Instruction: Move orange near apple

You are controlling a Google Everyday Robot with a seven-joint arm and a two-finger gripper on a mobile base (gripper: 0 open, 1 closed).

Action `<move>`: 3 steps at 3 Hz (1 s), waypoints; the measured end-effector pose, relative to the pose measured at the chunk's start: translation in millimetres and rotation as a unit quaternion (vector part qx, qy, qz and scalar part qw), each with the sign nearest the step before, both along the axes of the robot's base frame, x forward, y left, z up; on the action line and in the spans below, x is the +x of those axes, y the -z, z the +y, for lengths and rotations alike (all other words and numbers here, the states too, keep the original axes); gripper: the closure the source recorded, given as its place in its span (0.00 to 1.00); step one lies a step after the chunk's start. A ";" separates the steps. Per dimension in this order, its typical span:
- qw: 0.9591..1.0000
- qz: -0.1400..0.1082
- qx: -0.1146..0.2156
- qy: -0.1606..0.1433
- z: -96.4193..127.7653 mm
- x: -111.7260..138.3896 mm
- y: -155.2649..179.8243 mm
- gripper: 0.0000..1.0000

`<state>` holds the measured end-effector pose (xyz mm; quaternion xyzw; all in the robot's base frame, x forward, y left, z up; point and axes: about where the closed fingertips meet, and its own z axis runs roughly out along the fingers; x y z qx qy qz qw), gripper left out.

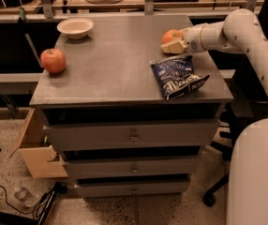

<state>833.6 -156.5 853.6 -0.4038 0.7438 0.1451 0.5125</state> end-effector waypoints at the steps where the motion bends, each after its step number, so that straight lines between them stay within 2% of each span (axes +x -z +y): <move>1: 1.000 0.001 0.000 -0.002 2.9 0.5 1.9 1.00; 2: 1.000 -0.022 -0.014 -0.012 7.3 1.1 -29.4 1.00; 3: 0.997 -0.045 -0.050 -0.037 27.3 -11.0 -78.3 1.00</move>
Offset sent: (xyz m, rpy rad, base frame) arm 0.0037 0.0049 0.0852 -0.0770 -0.1221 0.0448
